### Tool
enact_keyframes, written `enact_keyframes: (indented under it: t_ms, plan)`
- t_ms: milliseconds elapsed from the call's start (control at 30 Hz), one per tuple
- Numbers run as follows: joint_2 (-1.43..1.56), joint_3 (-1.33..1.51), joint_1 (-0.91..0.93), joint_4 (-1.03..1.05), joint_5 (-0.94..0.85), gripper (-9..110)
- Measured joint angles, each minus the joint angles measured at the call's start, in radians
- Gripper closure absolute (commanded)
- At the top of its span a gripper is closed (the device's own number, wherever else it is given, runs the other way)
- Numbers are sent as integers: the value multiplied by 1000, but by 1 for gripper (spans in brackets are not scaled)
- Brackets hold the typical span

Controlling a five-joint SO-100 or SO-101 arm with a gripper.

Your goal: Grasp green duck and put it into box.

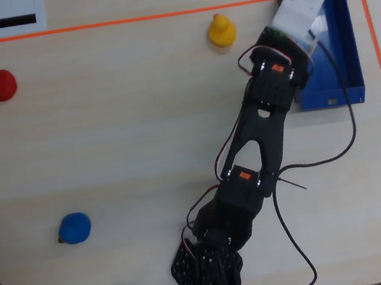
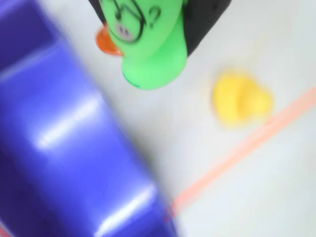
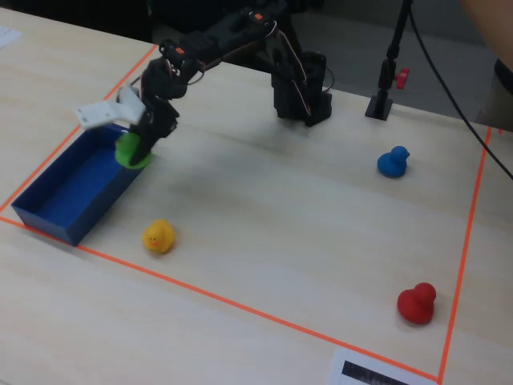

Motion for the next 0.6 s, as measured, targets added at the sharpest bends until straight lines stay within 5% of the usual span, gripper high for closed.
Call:
enact_keyframes:
  t_ms: [200, 600]
  plan:
    - [-236, -374, 138, -32, -25, 101]
    - [-436, -385, 216, -121, -94, 101]
